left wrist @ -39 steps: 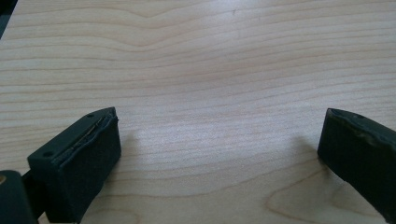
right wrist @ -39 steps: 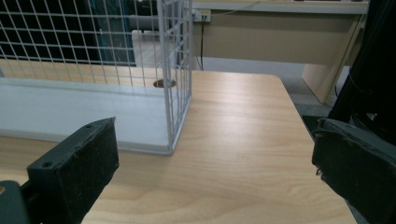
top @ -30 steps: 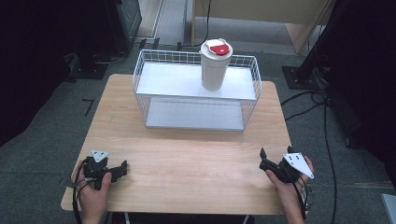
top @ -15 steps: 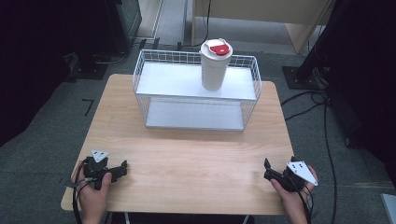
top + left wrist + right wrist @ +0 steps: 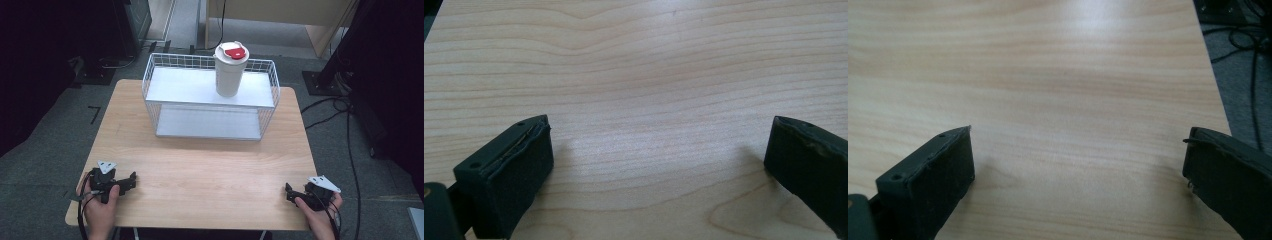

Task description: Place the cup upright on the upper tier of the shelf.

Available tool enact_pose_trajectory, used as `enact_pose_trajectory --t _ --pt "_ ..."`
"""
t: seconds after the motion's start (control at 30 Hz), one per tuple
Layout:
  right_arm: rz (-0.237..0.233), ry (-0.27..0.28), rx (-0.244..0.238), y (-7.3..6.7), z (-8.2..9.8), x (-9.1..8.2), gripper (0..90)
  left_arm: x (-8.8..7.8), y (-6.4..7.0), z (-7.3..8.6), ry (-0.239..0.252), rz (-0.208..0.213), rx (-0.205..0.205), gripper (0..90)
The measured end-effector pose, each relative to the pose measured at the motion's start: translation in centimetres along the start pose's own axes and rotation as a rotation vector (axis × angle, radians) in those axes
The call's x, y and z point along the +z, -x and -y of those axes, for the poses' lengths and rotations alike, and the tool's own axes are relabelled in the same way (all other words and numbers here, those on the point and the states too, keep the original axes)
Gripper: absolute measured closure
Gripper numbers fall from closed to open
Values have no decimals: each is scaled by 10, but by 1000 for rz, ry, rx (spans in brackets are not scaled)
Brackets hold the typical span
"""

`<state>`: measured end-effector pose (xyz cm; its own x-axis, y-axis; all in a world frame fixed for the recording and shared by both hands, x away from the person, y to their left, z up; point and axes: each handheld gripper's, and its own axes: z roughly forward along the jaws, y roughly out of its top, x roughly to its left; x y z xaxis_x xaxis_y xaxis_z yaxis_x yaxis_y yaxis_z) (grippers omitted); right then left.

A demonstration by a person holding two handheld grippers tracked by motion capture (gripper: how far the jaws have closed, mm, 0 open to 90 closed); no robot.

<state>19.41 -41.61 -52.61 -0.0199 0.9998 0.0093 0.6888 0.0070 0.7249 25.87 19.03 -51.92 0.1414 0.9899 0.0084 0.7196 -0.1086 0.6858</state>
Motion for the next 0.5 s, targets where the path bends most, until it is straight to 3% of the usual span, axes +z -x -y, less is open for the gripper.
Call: enact_pose_trajectory --t 0.1,0.27,0.5 --pt "4 -9 -14 -1 0 1 0 0 0 0 1 0 -1 0" --pt "-42 -21 -18 1 1 0 0 0 0 0 1 0 -1 0" --pt "-56 -23 -29 1 2 -1 0 0 0 0 0 0 -1 0"
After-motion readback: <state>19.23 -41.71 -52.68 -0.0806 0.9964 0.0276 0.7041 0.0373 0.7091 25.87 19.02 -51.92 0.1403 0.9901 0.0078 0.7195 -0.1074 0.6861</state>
